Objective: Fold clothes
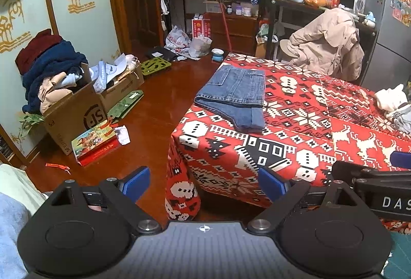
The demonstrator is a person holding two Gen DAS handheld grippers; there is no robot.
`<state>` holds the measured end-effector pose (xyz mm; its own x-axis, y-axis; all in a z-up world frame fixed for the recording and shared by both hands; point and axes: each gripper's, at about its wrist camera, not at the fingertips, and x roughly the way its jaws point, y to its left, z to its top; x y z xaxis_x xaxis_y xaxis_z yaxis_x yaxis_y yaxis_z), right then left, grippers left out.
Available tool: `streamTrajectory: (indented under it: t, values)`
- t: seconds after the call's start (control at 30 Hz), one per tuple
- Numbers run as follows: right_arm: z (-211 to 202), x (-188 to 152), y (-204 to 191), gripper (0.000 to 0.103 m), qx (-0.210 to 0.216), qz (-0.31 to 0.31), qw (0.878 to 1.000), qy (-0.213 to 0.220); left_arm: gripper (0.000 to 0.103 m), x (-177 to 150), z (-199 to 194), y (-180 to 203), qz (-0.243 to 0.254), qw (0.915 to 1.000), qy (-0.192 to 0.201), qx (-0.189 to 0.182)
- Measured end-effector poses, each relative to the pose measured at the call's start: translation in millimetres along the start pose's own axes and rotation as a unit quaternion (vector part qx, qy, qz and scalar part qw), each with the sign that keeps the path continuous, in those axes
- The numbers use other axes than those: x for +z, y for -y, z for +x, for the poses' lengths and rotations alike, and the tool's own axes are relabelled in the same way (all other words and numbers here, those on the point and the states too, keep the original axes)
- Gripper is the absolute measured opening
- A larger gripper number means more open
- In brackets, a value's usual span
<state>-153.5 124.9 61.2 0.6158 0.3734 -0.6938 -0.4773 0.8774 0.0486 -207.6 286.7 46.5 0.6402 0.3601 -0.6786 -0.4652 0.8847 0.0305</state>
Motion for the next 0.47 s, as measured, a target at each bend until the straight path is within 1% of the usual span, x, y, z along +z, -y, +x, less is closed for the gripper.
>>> streamTrajectory:
  t: [0.47]
  values:
    - [-0.8, -0.5, 2.2, 0.102, -0.005, -0.002, 1.0, -0.002, 0.091, -0.7, -1.6, -0.9, 0.001, 1.0, -0.004, -0.001]
